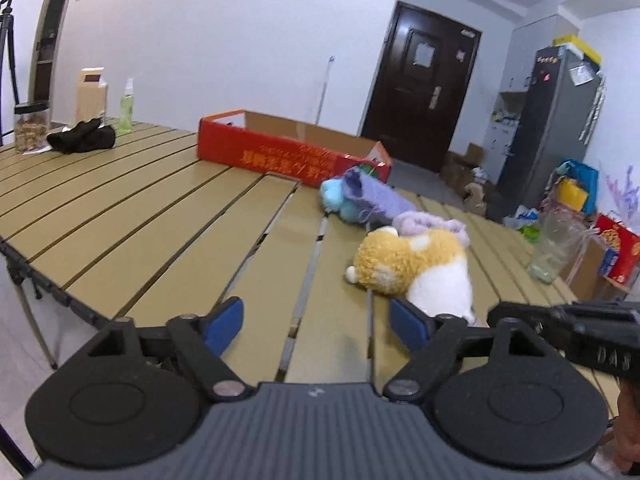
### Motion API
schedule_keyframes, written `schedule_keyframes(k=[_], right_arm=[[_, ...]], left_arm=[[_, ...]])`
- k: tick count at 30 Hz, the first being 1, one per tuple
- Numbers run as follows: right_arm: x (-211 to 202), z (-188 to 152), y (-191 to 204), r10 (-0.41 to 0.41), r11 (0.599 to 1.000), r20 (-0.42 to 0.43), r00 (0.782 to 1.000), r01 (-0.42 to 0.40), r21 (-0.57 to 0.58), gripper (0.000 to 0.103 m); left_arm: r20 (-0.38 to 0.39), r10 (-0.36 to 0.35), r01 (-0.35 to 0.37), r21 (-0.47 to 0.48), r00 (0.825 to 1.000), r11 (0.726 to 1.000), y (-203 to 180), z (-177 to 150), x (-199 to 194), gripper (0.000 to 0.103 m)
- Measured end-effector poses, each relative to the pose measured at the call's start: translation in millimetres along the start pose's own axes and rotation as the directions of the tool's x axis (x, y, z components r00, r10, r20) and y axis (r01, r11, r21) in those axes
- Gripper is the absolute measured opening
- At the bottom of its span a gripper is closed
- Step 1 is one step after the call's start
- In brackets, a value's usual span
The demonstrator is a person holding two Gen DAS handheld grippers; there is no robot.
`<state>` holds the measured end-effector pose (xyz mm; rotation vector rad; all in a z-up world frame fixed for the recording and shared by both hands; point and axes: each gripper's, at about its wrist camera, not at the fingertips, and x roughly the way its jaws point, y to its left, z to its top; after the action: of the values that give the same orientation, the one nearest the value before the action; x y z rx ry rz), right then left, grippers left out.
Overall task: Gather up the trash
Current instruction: 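Grasp the yellow and white plush toy with both tools together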
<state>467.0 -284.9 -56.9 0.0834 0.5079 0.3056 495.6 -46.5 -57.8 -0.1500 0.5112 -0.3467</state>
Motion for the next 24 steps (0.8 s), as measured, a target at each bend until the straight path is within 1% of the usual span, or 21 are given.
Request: schedule_keyframes(k=[1,2,3,4,5,6,8,11,12,13,14,15,16,17,18,19,20,22,23,24], right_arm=[[-2,-2,-4,-0.037,0.999,0.009,0.999,0.037,0.023,0.012],[-5,-2,-7,-0.073,0.996,0.028,0.997,0.071,0.048,0.013],[-6,-2,-9,-0.098,0.993,0.046,0.994,0.095,0.073,0.021],[-5,-1,-10,-0.110,0.989,0.057,0.992,0.104,0.108,0.044],[-1,0,-9,-0.112,0.986,0.061,0.992,0.103,0.133,0.056],[4,1,-5,-0.121,0.982,0.066,0.991,0.109,0.153,0.067],[22,3,8,-0.142,0.979,0.042,0.989,0.134,0.156,0.066],[53,-1,26,-0.221,0.966,-0.020,0.975,0.222,0.132,0.062],[59,-3,29,-0.245,0.961,-0.021,0.969,0.245,0.129,0.056],[61,-5,33,-0.259,0.960,-0.006,0.966,0.258,0.108,0.054],[61,-5,36,-0.254,0.965,-0.004,0.967,0.254,0.069,0.052],[57,-4,40,-0.217,0.976,-0.003,0.976,0.217,0.017,0.048],[50,-4,40,-0.152,0.988,0.004,0.988,0.152,-0.016,0.047],[41,-4,39,-0.063,0.997,0.010,0.998,0.064,-0.048,0.047],[32,-5,39,0.019,0.995,0.006,1.000,-0.018,-0.094,0.046],[23,-8,41,0.087,0.984,-0.002,0.996,-0.086,-0.154,0.046],[16,-13,41,0.131,0.969,-0.005,0.991,-0.129,-0.210,0.046],[12,-21,36,0.128,0.967,-0.022,0.992,-0.130,-0.218,0.032],[12,-24,32,0.118,0.968,-0.036,0.992,-0.123,-0.220,0.031],[13,-27,27,0.102,0.969,-0.034,0.994,-0.107,-0.223,0.031]], left_arm=[[0.008,0.003,-0.003,0.000,1.000,1.000,0,1,1,0.083],[0.011,0.011,-0.011,-0.005,1.000,1.000,-1,1,1,0.083],[0.013,0.025,-0.025,-0.018,1.000,1.000,-1,2,4,0.083],[0.015,0.033,-0.032,-0.035,0.999,0.999,-2,4,6,0.083],[0.017,0.035,-0.034,-0.050,0.999,0.998,-3,6,7,0.083],[0.021,0.043,-0.041,-0.065,0.999,0.997,-3,8,9,0.083],[0.030,0.060,-0.057,-0.078,0.998,0.995,-3,8,8,0.083],[0.024,0.075,-0.073,-0.064,0.997,0.995,-2,5,12,0.083],[0.022,0.078,-0.077,-0.060,0.997,0.995,-1,4,13,0.083],[0.021,0.080,-0.079,-0.057,0.997,0.995,0,3,12,0.084],[0.020,0.080,-0.079,-0.053,0.997,0.995,1,3,11,0.084],[0.019,0.078,-0.077,-0.050,0.997,0.996,2,3,10,0.084],[0.019,0.071,-0.070,-0.046,0.997,0.996,4,3,8,0.084],[0.017,0.057,-0.056,-0.039,0.998,0.998,5,3,6,0.085],[0.011,0.033,-0.032,-0.035,0.999,0.999,6,3,5,0.089],[-0.004,0.001,-0.002,-0.033,1.000,0.999,7,2,5,0.091],[-0.021,-0.032,0.031,-0.033,0.999,0.999,8,1,5,0.091],[-0.049,-0.082,0.081,-0.032,0.995,0.996,6,-1,7,0.091],[-0.066,-0.106,0.105,-0.018,0.992,0.994,4,-4,9,0.090],[-0.083,-0.126,0.126,-0.004,0.989,0.992,1,-7,13,0.083]])
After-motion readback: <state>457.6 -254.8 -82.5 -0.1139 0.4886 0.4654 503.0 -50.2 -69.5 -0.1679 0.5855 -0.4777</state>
